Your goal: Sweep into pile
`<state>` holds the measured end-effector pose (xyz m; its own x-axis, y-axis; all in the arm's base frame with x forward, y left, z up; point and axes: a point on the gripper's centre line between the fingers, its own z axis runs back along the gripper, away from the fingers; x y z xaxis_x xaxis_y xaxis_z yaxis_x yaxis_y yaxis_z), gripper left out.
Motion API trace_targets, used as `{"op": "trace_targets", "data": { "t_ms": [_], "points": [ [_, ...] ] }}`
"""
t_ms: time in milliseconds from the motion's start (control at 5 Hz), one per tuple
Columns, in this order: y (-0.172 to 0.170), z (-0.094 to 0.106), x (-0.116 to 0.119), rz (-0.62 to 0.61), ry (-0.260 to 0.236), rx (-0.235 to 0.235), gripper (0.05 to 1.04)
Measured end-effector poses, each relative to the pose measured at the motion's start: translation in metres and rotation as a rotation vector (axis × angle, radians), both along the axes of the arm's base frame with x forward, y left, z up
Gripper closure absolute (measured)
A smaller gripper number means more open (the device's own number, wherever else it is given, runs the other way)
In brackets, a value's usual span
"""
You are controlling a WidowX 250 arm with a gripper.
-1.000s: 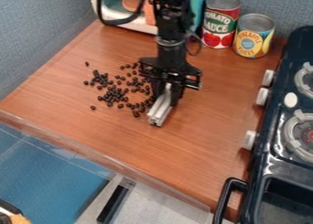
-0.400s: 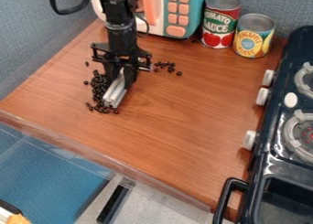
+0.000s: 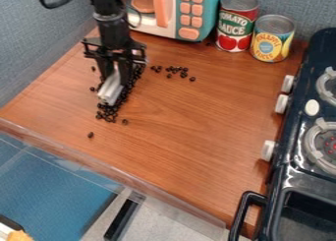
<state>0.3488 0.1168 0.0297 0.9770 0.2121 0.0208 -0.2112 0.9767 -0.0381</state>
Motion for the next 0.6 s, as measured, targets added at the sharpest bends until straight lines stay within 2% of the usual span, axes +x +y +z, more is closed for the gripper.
{"op": "trace_targets", "data": {
  "t_ms": [200, 400, 600],
  "points": [
    [-0.007, 0.009, -0.001, 0.009, -0.009, -0.062, 0.711],
    [-0.03, 0.061, 0.001, 0.006, -0.091, -0.12, 0.711],
    [-0.06, 0.083, 0.008, -0.001, -0.112, -0.164, 0.711]
  ]
}}
